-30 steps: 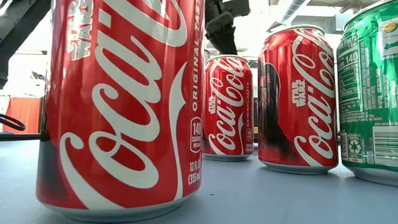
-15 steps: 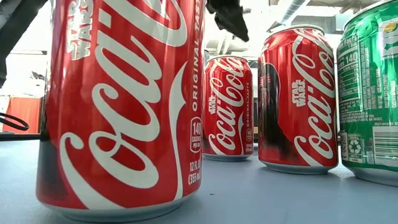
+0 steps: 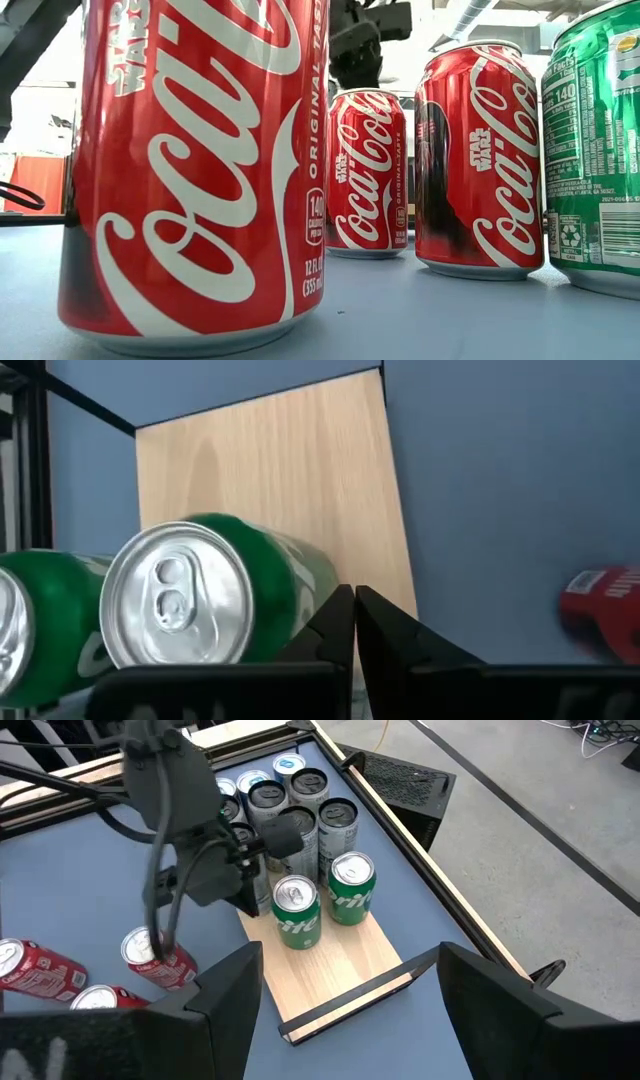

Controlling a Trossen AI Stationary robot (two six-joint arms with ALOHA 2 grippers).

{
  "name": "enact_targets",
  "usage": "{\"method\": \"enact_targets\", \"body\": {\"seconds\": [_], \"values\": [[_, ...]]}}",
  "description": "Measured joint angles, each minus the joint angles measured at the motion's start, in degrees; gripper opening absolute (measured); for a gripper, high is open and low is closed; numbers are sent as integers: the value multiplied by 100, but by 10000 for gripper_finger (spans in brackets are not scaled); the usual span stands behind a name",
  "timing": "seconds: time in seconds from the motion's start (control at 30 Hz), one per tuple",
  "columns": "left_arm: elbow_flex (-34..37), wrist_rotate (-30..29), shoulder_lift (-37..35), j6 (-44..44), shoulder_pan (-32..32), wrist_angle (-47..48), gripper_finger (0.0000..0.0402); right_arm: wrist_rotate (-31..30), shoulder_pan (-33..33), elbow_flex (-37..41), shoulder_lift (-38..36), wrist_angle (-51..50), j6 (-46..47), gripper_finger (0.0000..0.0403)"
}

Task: Place canned beverage on shelf
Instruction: Put the left green soda can on the shelf aligned with the other green soda can

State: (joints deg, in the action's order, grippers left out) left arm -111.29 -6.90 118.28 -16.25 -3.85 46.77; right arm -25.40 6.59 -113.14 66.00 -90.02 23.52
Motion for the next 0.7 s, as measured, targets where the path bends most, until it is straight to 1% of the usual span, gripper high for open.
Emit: {"method": "enact_targets", "body": {"seconds": [0.1,0.3,0.43,0.7], "values": [[49,-9,0,0,-33,-126,0,-1,2,0,-2,0,-1,282],[62,-289,0,-16,-60,-414,0,-3,0,0,0,0,1,282],[62,-320,0,6,-97,-403,0,-6,0,0,0,0,-1,282],[62,-692,0,24,-156,-414,0,-14,2,0,0,0,-3,282]]}}
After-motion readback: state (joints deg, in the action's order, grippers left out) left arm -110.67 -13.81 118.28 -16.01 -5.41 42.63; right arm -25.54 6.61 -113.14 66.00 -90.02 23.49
